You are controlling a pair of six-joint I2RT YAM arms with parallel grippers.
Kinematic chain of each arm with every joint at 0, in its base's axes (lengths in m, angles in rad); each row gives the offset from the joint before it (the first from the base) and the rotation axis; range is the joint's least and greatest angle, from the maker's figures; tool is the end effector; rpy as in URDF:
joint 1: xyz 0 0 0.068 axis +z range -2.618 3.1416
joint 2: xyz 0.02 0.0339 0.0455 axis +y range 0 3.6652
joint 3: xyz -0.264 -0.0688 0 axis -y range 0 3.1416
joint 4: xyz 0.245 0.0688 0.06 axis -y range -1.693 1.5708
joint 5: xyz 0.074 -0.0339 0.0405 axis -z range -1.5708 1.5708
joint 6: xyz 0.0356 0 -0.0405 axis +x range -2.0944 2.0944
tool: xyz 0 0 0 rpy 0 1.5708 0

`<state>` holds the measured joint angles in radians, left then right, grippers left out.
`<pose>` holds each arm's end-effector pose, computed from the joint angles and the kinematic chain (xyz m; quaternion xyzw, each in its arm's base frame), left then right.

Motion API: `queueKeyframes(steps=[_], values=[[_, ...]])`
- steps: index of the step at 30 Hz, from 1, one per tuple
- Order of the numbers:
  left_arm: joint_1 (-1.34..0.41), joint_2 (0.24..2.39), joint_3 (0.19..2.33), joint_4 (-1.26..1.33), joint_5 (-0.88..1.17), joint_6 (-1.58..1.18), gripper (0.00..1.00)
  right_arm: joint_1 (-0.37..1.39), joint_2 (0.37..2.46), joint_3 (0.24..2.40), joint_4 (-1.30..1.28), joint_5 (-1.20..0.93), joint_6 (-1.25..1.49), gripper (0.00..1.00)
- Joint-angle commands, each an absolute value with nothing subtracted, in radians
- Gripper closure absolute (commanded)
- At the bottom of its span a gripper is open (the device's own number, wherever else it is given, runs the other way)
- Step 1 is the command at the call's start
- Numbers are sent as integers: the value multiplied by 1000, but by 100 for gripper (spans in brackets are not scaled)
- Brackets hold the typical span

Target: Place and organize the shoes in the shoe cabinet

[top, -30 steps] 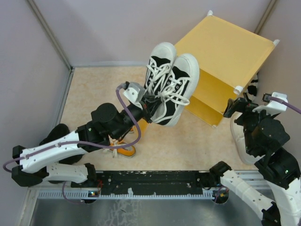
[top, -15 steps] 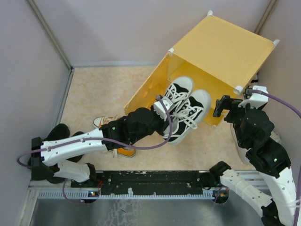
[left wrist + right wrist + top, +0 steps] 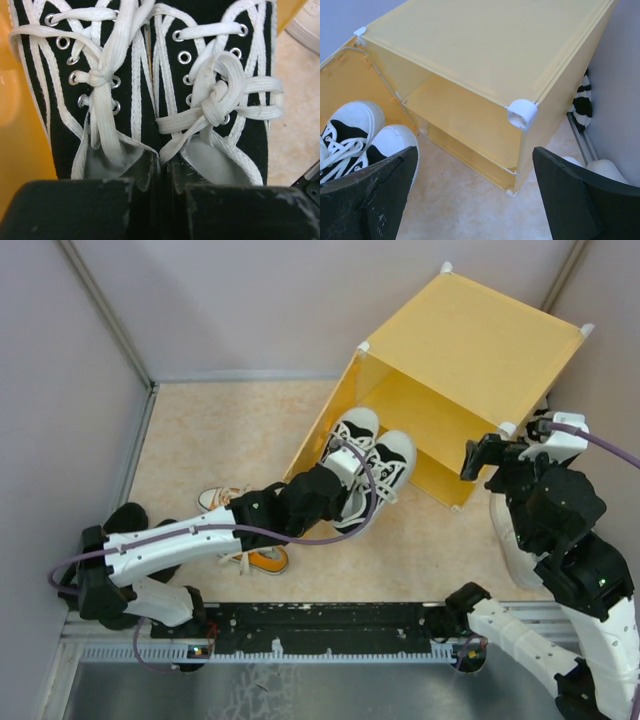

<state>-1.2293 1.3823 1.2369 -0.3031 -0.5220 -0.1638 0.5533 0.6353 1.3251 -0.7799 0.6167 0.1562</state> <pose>0.1226 -0.2919 0.3512 0.2972 0.7744 -0.1623 0.5345 0.0627 0.0145 0.4631 0.0619 0.7300 0.0132 0.6805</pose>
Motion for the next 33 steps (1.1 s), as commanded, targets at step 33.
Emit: queueKeyframes(steps=[33], values=[[-1006,1867,1806,-64,-263,-3,100,549,723,1386,-732,574,124,2]])
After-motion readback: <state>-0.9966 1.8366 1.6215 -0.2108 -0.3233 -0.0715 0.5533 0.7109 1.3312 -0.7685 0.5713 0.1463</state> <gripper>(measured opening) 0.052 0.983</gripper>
